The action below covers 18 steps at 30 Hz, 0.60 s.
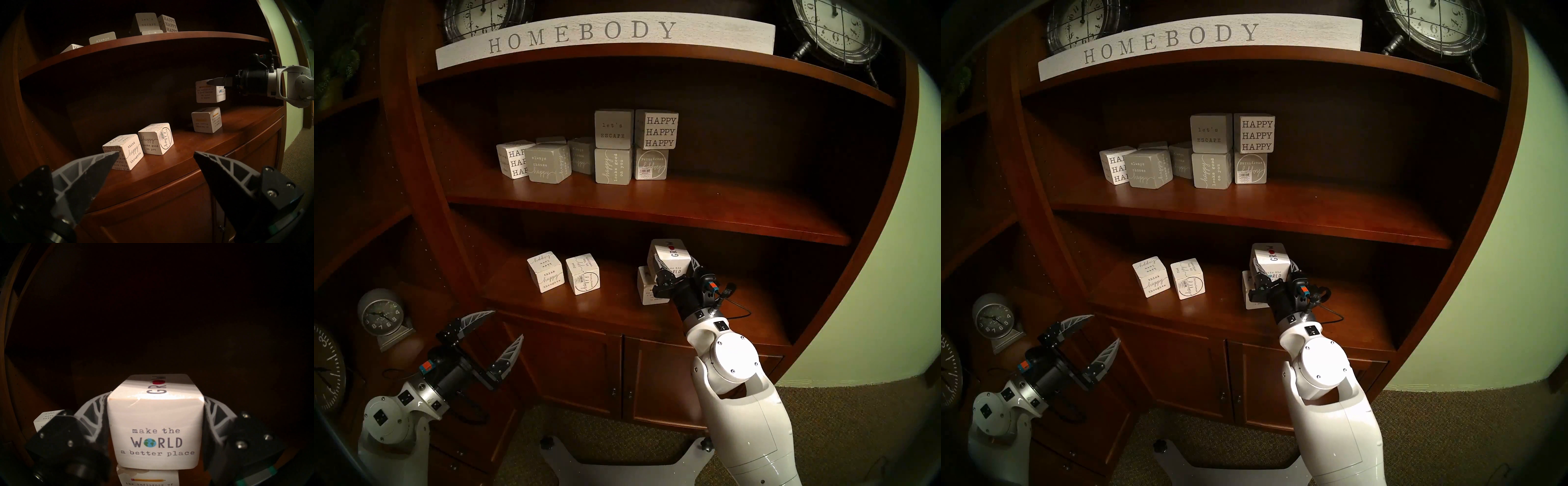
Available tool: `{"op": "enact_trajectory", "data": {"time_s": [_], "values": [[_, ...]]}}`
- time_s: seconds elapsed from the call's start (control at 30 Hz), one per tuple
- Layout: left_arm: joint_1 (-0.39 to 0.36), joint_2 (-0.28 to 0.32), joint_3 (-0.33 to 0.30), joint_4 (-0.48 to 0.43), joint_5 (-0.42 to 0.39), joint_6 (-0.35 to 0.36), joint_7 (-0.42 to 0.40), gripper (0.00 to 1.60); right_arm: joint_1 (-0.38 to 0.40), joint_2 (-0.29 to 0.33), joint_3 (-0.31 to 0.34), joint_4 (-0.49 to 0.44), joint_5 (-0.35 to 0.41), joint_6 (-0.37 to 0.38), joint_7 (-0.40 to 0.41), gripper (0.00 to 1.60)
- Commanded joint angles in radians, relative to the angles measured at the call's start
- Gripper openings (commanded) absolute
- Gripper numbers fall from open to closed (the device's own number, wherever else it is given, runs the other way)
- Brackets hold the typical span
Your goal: Stack four cubes vertically into two groups
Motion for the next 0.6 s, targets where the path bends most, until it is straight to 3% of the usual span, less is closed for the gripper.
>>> {"op": "enact_trajectory", "data": {"time_s": [0.0, 0.57], "values": [[0.000, 0.000, 0.000, -0.015, -0.001, -0.001, -0.001, 1.60, 0.068, -0.008, 0.004, -0.007, 0.019, 0.011, 0.018, 0.00], [0.000, 0.000, 0.000, -0.016, -0.001, -0.001, -0.001, 1.60, 0.095, -0.019, -0.011, 0.039, 0.013, 0.027, 0.019, 0.05]]}}
